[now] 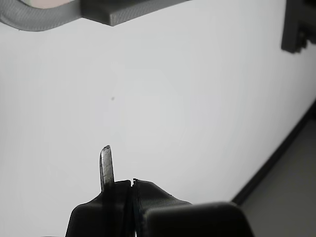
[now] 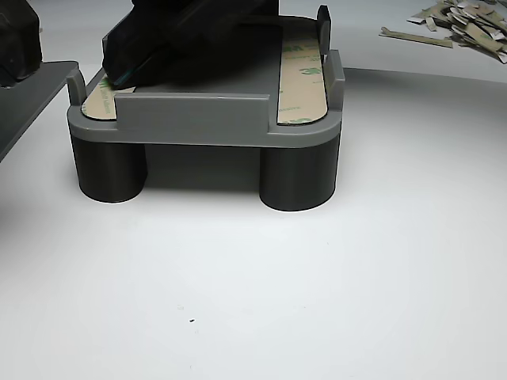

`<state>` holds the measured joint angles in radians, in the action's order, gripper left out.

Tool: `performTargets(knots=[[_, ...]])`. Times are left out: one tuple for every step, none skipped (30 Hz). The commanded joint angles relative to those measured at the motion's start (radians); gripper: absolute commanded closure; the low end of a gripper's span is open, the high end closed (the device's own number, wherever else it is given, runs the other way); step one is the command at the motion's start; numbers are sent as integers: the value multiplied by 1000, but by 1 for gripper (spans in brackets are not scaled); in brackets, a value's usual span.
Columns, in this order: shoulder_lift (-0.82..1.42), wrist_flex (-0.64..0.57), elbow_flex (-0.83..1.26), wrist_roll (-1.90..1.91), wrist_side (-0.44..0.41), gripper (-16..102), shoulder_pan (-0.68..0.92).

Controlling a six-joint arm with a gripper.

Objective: Peel off protective film from adhesive tape.

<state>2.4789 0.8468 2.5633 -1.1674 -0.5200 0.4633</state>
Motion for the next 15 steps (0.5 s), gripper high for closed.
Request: performTargets(knots=[[-18, 5, -48, 14, -3, 97, -3], [-40, 12, -61, 26, -6, 97, 5], [-60, 17, -74, 34, -6, 97, 12], [-80, 18, -86, 40, -3, 97, 15], [-103, 21, -101, 48, -3, 97, 18], [-126, 29, -115, 55, -2, 97, 21], [-147, 34, -130, 61, -2, 97, 25], [-164, 40, -143, 72, -5, 97, 29], [-179, 46, -153, 81, -9, 97, 35], [-192, 52, -163, 87, -11, 97, 37], [-201, 57, -170, 97, -8, 97, 37], [-209, 58, -173, 101, -6, 97, 37], [-215, 58, -173, 104, -6, 97, 38], [-219, 55, -172, 109, -11, 97, 43], [-224, 48, -167, 115, -20, 97, 51]])
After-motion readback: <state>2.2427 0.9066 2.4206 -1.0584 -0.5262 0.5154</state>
